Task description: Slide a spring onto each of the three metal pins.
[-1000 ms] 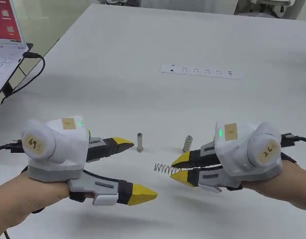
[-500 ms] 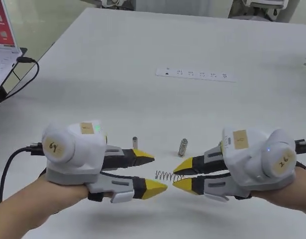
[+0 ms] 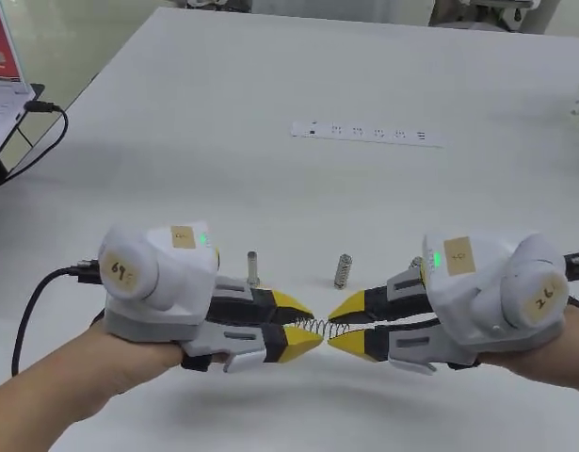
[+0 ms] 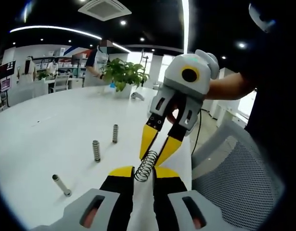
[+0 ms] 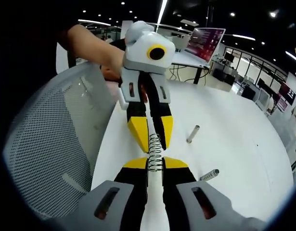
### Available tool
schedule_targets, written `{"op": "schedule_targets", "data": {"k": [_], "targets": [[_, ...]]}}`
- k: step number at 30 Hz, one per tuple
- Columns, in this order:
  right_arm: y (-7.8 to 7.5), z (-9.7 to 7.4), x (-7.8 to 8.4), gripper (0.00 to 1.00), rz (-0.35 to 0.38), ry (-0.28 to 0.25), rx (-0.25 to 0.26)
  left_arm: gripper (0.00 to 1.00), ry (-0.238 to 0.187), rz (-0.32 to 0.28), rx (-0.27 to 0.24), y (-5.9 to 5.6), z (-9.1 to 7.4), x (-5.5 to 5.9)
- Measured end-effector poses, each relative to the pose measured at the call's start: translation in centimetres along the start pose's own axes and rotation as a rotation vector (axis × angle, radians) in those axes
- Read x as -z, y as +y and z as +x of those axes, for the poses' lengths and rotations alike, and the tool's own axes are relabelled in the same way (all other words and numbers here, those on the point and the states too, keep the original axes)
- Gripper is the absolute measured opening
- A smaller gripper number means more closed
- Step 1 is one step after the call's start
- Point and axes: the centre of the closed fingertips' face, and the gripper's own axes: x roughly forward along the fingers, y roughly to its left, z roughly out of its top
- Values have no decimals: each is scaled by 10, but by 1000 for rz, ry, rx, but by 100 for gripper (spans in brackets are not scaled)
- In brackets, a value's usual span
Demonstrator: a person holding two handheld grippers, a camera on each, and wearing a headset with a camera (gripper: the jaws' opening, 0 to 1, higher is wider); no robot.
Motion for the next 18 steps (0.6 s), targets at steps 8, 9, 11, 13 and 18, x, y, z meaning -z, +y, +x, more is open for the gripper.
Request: {"op": "schedule_targets", "data": {"k": [8, 9, 11, 13, 18], "targets": [[1, -1, 1, 8, -19, 11, -7, 4, 15, 51, 14, -3, 0, 3], [1, -1, 1, 8, -24, 11, -10, 3, 16, 63, 14, -3, 0, 3], [2, -1, 2, 8, -23, 12, -13, 3, 16, 62, 18, -4, 0, 3], [2, -1, 2, 8, -23, 12, -13, 3, 17, 64, 20, -4, 0, 3], [2, -1, 2, 8, -2, 1, -11, 2, 18, 72, 27, -5, -1, 2]]}}
